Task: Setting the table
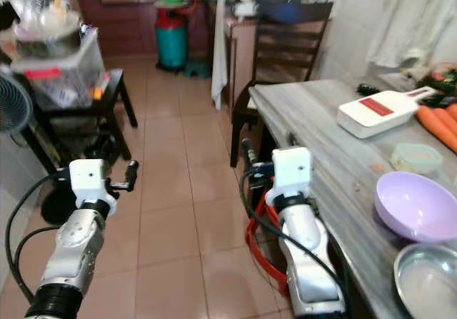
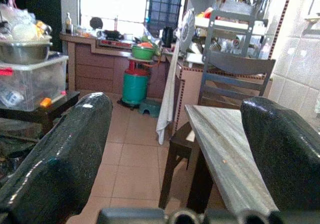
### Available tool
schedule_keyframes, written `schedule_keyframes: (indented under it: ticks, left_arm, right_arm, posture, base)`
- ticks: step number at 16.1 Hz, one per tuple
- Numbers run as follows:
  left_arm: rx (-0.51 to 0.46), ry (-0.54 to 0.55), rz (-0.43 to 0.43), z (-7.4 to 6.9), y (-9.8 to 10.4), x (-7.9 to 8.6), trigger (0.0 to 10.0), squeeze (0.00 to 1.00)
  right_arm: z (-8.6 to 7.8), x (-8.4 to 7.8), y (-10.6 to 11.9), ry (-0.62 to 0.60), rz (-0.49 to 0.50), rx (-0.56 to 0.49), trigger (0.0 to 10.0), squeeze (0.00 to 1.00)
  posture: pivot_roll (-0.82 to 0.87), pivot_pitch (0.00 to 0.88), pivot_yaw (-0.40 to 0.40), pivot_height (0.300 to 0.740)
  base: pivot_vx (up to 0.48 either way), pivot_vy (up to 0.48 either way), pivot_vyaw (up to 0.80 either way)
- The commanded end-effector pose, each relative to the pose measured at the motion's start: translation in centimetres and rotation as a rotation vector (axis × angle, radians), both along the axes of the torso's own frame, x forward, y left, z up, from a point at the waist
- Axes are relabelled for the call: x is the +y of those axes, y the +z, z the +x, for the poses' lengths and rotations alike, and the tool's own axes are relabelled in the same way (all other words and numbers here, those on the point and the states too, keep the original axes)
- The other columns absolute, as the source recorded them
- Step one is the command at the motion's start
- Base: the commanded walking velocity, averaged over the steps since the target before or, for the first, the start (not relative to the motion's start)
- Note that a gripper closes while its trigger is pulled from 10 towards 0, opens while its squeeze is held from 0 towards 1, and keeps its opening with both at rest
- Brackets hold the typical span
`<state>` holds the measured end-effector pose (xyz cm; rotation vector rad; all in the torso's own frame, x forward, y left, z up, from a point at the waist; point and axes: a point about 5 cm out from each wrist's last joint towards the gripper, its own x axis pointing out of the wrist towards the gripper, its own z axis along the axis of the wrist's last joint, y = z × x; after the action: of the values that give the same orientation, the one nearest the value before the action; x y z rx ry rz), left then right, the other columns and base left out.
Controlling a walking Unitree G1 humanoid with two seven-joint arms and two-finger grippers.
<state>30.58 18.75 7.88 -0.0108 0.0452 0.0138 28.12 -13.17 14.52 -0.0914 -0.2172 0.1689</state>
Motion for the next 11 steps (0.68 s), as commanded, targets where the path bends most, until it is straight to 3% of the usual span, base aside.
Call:
schedule_keyframes:
  ticks: [1,8,11]
  left_arm:
    - [-0.006,-0.018,0.001,0.21,0.13,-0.62,10.0,0.0]
    - [-0.001,-0.012,0.016,0.12,-0.13,-0.45,10.0,0.0]
    - [0.003,-0.009,0.024,0.14,-0.25,-0.24,10.0,0.0]
  right_arm:
    - [0.05,-0.62,0.03,-0.02,-0.01,-0.002,10.0,0.0]
    - [0.07,-0.45,0.11,-0.005,-0.005,-0.007,10.0,0.0]
    - [-0.02,-0.23,0.04,0.004,-0.005,-0.01,10.0,0.0]
  posture:
    - [-0.02,0.0,0.025,0.74]
    - [-0.02,0.0,0.027,0.74]
    - [-0.02,0.0,0.03,0.74]
  base:
    - [0.0,0.33,0.0]
    - [0.0,0.339,0.0]
    - [0.0,0.349,0.52]
